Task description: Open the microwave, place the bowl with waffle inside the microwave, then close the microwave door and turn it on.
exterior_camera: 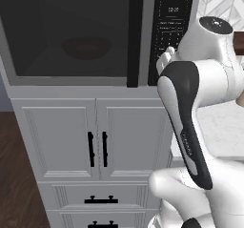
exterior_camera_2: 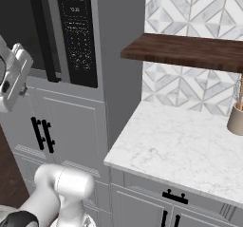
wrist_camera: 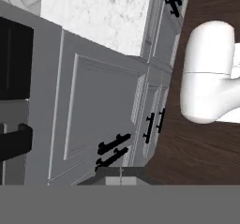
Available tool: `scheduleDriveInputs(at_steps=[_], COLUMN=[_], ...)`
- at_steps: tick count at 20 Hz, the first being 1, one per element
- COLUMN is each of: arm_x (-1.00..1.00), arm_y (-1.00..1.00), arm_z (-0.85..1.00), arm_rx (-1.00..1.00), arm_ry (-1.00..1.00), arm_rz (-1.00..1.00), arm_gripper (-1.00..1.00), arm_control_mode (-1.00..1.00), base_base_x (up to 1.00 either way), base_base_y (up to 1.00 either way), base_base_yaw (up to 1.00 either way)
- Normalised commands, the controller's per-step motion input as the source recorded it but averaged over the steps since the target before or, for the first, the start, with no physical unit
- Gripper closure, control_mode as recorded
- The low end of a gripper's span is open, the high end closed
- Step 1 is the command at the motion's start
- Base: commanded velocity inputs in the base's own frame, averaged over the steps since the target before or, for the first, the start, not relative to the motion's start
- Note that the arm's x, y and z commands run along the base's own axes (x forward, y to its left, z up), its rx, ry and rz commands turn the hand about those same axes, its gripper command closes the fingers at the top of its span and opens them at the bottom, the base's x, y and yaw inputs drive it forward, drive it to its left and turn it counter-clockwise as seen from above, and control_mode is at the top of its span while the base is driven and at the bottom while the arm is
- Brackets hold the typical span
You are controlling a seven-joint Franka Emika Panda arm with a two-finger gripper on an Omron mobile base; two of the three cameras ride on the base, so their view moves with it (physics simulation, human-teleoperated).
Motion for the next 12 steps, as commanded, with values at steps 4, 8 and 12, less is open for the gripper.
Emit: scheduleDriveInputs(at_steps=[4,8,12], arm_x=[-0.76,-0.15,-0.15], arm_y=[-0.72,-0.87,-0.69], arm_z=[0.0,0.0,0.0], arm_rx=[0.0,0.0,0.0], arm_ry=[-0.11,-0.11,-0.19], arm_rz=[0.02,0.16,0.3], arm_gripper=[1.0,1.0,1.0], arm_control_mode=[-1.0,-1.0,-1.0], base_base_x=[0.0,0.0,0.0], base_base_y=[0.0,0.0,0.0], base_base_yaw=[0.0,0.0,0.0])
